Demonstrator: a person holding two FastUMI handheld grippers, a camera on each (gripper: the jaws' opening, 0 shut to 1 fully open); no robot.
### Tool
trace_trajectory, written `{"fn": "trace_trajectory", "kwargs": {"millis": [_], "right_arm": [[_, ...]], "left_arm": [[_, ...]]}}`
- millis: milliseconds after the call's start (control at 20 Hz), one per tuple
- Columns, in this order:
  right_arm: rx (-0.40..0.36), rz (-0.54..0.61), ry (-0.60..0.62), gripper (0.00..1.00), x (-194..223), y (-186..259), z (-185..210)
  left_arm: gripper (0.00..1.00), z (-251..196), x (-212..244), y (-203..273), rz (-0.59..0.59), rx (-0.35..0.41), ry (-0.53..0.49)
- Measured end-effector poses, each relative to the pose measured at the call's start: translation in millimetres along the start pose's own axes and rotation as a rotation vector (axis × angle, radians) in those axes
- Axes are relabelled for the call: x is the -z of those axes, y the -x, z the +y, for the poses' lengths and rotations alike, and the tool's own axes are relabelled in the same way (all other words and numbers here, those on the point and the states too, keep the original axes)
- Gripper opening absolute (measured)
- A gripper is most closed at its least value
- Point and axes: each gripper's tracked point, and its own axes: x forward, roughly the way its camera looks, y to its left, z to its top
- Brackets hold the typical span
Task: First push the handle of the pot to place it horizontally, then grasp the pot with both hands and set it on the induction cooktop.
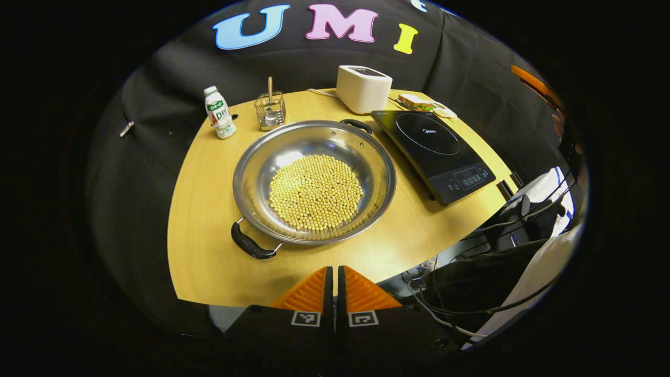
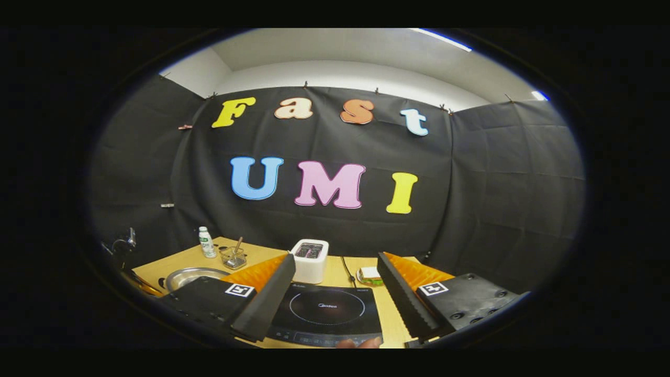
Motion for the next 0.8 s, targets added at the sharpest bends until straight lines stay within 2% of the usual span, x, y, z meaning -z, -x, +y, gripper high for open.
{"fn": "trace_trajectory", "kwargs": {"millis": [100, 200, 350, 450, 800], "right_arm": [[0.007, 0.005, 0.000, 0.99, 0.1, -0.6, -2.6], [0.015, 0.007, -0.001, 0.96, -0.6, 0.1, -4.5], [0.019, 0.005, 0.002, 0.96, -1.9, 1.5, -4.8], [0.022, 0.007, 0.007, 0.96, -0.7, 1.5, -5.9], [0.039, 0.014, 0.014, 0.96, 1.3, 2.0, -10.8]], "left_arm": [[0.05, 14.5, 0.6, -10.1, 0.025, 0.017, 0.001], [0.05, 29.1, 2.5, -19.0, 0.061, 0.023, 0.008], [0.03, 38.9, 7.0, -29.0, 0.113, 0.049, 0.023], [0.05, 42.4, 5.4, -31.8, 0.127, 0.057, 0.021], [0.05, 58.3, 0.5, -43.6, 0.151, 0.033, -0.004]]}}
